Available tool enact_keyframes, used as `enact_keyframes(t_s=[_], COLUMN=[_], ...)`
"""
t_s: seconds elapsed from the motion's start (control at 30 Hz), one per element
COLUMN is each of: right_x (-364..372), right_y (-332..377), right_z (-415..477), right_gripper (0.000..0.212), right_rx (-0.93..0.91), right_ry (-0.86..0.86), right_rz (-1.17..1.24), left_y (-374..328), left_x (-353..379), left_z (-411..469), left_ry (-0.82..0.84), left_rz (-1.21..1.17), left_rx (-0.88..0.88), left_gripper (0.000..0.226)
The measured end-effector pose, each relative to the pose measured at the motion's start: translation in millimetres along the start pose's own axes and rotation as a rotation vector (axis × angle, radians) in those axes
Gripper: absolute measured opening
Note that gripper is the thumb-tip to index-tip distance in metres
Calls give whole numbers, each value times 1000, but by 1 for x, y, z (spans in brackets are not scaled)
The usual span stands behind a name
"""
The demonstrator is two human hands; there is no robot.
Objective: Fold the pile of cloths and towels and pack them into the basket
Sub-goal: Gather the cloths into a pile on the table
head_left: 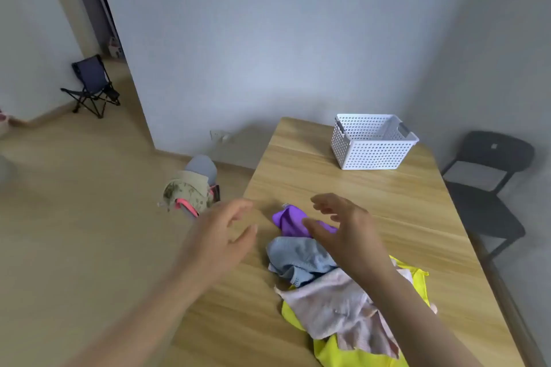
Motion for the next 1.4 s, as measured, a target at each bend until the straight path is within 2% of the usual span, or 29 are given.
enact_keyframes(t_s=[0.1, 0.17, 0.5, 0.63, 0.8, 1.23, 1.4], right_x=[36, 67, 191, 219, 249, 317, 338], right_y=[18, 33, 145, 169, 179, 158, 149], right_z=[-6, -16, -35, -31, -12, 98, 131], right_gripper=[23, 28, 25, 25, 27, 21, 20], right_rx=[51, 99, 263, 292, 329, 424, 505], right_ry=[11, 68, 38, 47, 82, 101, 87], right_rz=[57, 69, 93, 54, 19, 66, 70], left_y=[38, 65, 180, 208, 239, 307, 333], left_x=[-27, -45, -169, -193, -206, -210, -206], left_z=[-10, -18, -31, -26, -3, 111, 161], left_ry=[-29, -2, 125, 182, 224, 314, 399], left_rz=[-94, -109, -99, -97, -87, -6, -1], left_rx=[-51, -86, -145, -175, -180, -198, -205], left_gripper=[42, 37, 52, 38, 26, 22, 24])
Point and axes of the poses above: each hand's wrist, its own z-axis towards the middle knuckle, its own x-axis out of the palm, y = z × x, the point moved 7 cm from there along z, towards the middle knuckle, and after that the axes turned 4 degrees about -z, right-handed, at the moved point
